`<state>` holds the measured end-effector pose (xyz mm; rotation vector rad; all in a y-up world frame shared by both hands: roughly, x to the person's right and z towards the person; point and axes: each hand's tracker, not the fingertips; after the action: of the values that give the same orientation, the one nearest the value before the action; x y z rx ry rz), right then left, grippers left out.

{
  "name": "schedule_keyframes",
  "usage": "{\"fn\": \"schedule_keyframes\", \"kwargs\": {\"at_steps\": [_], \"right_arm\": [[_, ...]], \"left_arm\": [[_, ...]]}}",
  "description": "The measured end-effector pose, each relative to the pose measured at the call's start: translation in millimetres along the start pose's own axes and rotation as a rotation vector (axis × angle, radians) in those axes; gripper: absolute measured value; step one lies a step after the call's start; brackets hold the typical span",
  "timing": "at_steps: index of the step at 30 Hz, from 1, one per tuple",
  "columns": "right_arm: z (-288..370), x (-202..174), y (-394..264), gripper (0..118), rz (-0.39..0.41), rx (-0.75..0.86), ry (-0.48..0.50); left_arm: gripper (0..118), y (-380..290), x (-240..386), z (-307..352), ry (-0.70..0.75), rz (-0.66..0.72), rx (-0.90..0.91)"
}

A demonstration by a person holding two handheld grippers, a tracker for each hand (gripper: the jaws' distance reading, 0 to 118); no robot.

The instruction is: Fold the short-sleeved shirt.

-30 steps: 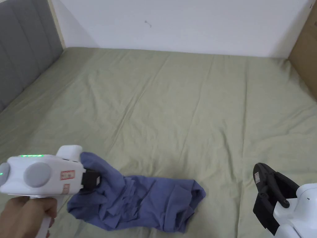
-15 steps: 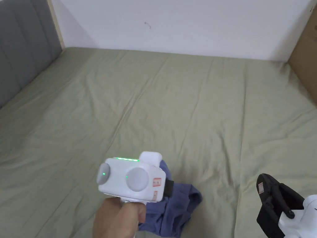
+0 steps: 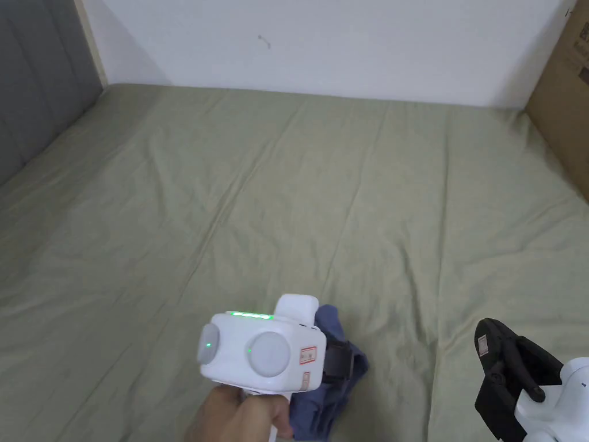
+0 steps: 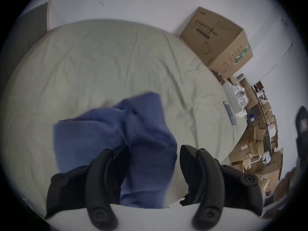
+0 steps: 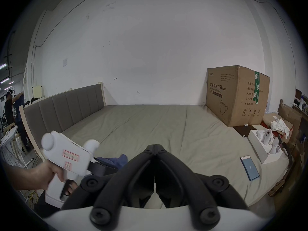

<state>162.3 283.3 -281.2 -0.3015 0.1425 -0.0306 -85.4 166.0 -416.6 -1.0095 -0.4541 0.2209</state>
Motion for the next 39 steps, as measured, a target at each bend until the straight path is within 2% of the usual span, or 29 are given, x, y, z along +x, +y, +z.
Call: {"fn": "schedule_keyframes", "kwargs": {"at_steps": [4, 5, 7, 8, 10, 12, 14, 18, 24, 28, 35, 39], "right_arm": [[1, 1, 1, 0, -0.008, 0.004, -0.001], [1, 2, 1, 0, -0.015, 0.006, -0.001], [2, 2, 1, 0, -0.021, 0.007, 0.000], [2, 3, 1, 0, -0.023, 0.008, -0.001], [1, 3, 0, 0, -0.022, 0.004, -0.003], [-1, 4, -1, 0, -0.025, 0.000, -0.002], [-2, 5, -2, 0, -0.034, -0.007, -0.007], [-1, 5, 5, 0, -0.050, -0.020, -0.007], [-5, 8, 1, 0, -0.028, -0.035, 0.000], [-6, 6, 2, 0, -0.012, -0.037, -0.001], [-11, 5, 0, 0, -0.036, -0.046, -0.002], [-7, -4, 9, 0, -0.012, -0.033, 0.000]], "left_arm": [[66, -1, -23, 56, 0.005, 0.030, 0.200], [50, -2, -29, 68, 0.034, 0.038, 0.239], [3, -7, -37, 80, 0.100, -0.049, 0.368], [4, -11, -36, 79, 0.195, -0.108, 0.408], [4, -17, -36, 61, 0.189, -0.229, 0.387], [4, -25, -21, 38, 0.245, -0.298, 0.362], [4, -35, -2, 13, 0.270, -0.428, 0.362], [4, -52, 28, -36, 0.260, -0.444, 0.317], [4, -75, 50, -91, 0.302, -0.571, 0.264], [4, -75, 48, -93, 0.307, -0.566, 0.269], [4, -65, 40, -83, 0.248, -0.498, 0.223], [7, -52, 31, -31, 0.108, -0.261, 0.274]]}}
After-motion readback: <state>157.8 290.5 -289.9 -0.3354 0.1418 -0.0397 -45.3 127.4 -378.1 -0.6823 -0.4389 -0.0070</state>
